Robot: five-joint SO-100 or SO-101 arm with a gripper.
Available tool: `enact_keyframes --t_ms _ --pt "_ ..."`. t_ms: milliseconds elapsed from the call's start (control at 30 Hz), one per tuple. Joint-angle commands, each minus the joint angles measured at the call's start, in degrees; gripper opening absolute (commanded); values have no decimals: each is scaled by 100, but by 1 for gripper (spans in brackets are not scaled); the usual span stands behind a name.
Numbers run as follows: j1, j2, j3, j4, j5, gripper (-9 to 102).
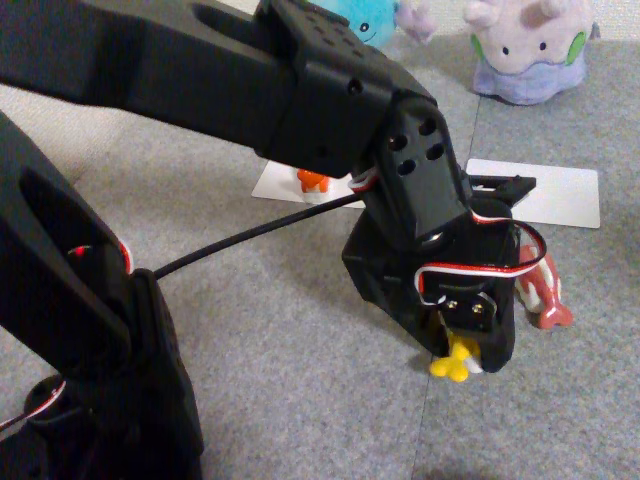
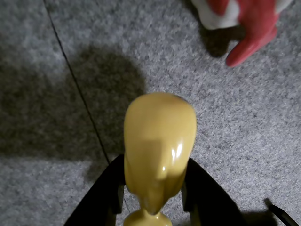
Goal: Wooper wants to eat egg sudhi, and Goomy wants to eat shrimp sushi
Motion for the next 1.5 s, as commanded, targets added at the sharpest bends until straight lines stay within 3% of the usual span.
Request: enact_keyframes --t_ms 0,367,633,800,1467 --pt "44 44 -237 -62 44 2" --pt "-659 1266 -246 79 387 2" --pt "-1450 1758 -1266 967 1116 5" --pt "-1714 1099 -2505 1406 1310 5" --pt "-2136 -3067 -5801 1266 1239 5"
